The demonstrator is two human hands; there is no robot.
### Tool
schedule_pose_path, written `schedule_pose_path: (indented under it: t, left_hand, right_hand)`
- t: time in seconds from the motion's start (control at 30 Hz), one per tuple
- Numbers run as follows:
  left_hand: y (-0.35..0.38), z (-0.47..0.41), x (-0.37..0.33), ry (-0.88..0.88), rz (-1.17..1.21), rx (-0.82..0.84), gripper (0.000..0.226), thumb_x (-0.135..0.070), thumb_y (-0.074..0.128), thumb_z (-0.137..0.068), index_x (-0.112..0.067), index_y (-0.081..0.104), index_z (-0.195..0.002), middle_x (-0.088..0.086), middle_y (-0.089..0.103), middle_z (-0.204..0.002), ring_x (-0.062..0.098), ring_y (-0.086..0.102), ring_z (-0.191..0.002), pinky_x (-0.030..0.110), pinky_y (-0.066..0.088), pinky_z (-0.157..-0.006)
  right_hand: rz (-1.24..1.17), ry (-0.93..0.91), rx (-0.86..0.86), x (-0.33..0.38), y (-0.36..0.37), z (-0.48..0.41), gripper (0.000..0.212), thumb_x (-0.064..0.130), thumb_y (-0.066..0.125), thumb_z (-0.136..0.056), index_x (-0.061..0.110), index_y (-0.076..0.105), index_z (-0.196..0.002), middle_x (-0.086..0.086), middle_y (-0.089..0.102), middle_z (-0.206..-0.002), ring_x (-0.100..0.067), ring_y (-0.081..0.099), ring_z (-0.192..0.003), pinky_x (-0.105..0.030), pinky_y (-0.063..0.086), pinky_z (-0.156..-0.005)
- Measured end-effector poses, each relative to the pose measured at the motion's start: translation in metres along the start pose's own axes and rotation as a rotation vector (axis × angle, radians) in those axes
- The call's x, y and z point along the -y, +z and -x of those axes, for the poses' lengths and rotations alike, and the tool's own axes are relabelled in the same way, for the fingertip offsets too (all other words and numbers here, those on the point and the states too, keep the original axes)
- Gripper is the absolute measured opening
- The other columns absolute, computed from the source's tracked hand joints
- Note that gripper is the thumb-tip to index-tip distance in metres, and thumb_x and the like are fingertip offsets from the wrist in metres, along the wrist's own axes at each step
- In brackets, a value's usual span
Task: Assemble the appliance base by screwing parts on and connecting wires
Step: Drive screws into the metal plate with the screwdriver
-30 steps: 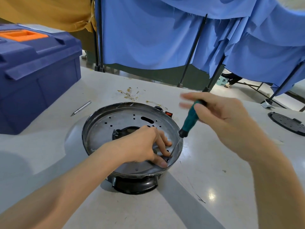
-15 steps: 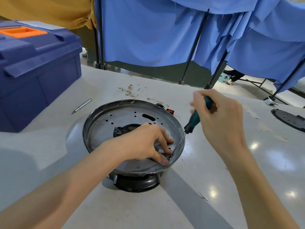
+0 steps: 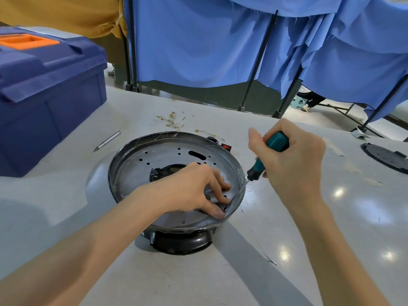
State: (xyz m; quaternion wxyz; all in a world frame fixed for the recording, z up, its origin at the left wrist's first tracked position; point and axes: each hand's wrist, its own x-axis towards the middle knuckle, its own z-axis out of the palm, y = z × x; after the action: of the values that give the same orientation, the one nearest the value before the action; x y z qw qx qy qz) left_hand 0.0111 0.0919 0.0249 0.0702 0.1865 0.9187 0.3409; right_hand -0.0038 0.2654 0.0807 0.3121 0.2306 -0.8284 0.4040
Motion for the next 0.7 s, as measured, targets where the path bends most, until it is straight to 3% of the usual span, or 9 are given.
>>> schedule_pose_path:
  t: [0.07, 0.1, 0.2, 0.27, 0.33, 0.4, 0.53, 0.63, 0.7]
  left_hand:
    - [0.000, 0.000, -0.001, -0.009, 0.000, 0.010, 0.027, -0.033, 0.085, -0.071, -0.029, 0.078, -0.097, -0.023, 0.059, -0.121, -0.001, 0.049, -0.123, 0.030, 0.037, -0.106]
    - [0.000, 0.000, -0.001, -0.016, -0.001, 0.007, 0.027, -0.032, 0.085, -0.070, -0.030, 0.078, -0.097, -0.024, 0.058, -0.119, -0.001, 0.049, -0.122, 0.028, 0.037, -0.104]
    - [0.001, -0.001, 0.000, -0.041, 0.022, -0.007, 0.024, -0.031, 0.087, -0.069, -0.031, 0.078, -0.092, -0.029, 0.057, -0.113, -0.005, 0.049, -0.116, 0.012, 0.034, -0.091]
    - [0.001, -0.001, 0.001, -0.037, 0.022, -0.007, 0.023, -0.030, 0.086, -0.069, -0.031, 0.077, -0.090, -0.031, 0.055, -0.109, -0.009, 0.048, -0.111, 0.005, 0.029, -0.085]
    - [0.001, -0.001, 0.002, -0.028, 0.000, -0.005, 0.024, -0.032, 0.086, -0.069, -0.031, 0.078, -0.091, -0.031, 0.054, -0.108, -0.008, 0.048, -0.110, 0.009, 0.030, -0.088]
    - [0.001, -0.001, 0.001, -0.024, -0.016, -0.001, 0.025, -0.033, 0.086, -0.070, -0.031, 0.078, -0.094, -0.031, 0.054, -0.108, -0.006, 0.048, -0.111, 0.016, 0.031, -0.092]
    - [0.001, 0.000, 0.000, -0.009, -0.006, -0.007, 0.025, -0.033, 0.085, -0.071, -0.031, 0.078, -0.094, -0.027, 0.057, -0.114, -0.004, 0.050, -0.113, 0.020, 0.034, -0.095]
    - [0.001, 0.000, -0.001, -0.025, 0.009, -0.014, 0.024, -0.032, 0.087, -0.069, -0.029, 0.078, -0.091, -0.027, 0.057, -0.111, -0.005, 0.051, -0.108, 0.019, 0.035, -0.093]
    - [0.001, 0.000, 0.000, -0.029, 0.025, -0.014, 0.024, -0.032, 0.087, -0.068, -0.029, 0.078, -0.090, -0.029, 0.056, -0.107, -0.007, 0.051, -0.104, 0.018, 0.036, -0.092]
  right_hand:
    - [0.040, 0.004, 0.012, 0.002, -0.003, 0.000, 0.040, 0.041, 0.062, -0.093, 0.008, 0.060, -0.072, -0.009, 0.061, -0.059, -0.031, 0.063, -0.057, -0.048, 0.053, -0.056]
    - [-0.032, 0.034, 0.100, 0.001, -0.007, -0.002, 0.039, 0.045, 0.054, -0.096, 0.012, 0.063, -0.078, -0.005, 0.065, -0.067, -0.027, 0.066, -0.065, -0.047, 0.055, -0.065]
    - [-0.228, 0.112, 0.542, -0.002, -0.023, -0.010, 0.026, 0.034, 0.040, -0.104, 0.029, 0.057, -0.124, 0.007, 0.066, -0.113, -0.003, 0.063, -0.106, -0.024, 0.053, -0.092]
    - [-0.284, 0.058, 0.701, -0.005, -0.029, -0.013, 0.036, 0.023, 0.049, -0.100, 0.027, 0.047, -0.136, 0.006, 0.061, -0.126, 0.001, 0.063, -0.111, -0.018, 0.051, -0.094]
    - [-0.362, 0.018, 0.636, -0.004, -0.027, -0.014, 0.036, 0.017, 0.060, -0.094, 0.019, 0.055, -0.129, -0.001, 0.067, -0.113, -0.008, 0.072, -0.093, -0.021, 0.058, -0.082]
    - [-0.328, 0.019, 0.430, -0.003, -0.017, -0.010, 0.022, 0.018, 0.069, -0.089, 0.013, 0.063, -0.110, -0.008, 0.067, -0.093, -0.016, 0.075, -0.075, -0.029, 0.062, -0.070]
    - [-0.101, 0.074, 0.048, -0.004, 0.005, -0.001, 0.024, 0.030, 0.075, -0.085, 0.013, 0.057, -0.082, 0.000, 0.058, -0.069, -0.027, 0.068, -0.067, -0.039, 0.059, -0.057]
    - [-0.071, -0.025, 0.011, 0.002, 0.012, 0.002, 0.020, 0.026, 0.072, -0.088, 0.016, 0.055, -0.084, 0.009, 0.054, -0.064, -0.010, 0.063, -0.060, -0.030, 0.054, -0.052]
    - [-0.224, -0.037, 0.143, 0.007, 0.016, 0.004, 0.016, 0.018, 0.067, -0.092, 0.017, 0.060, -0.107, 0.007, 0.062, -0.080, -0.001, 0.068, -0.067, -0.026, 0.058, -0.061]
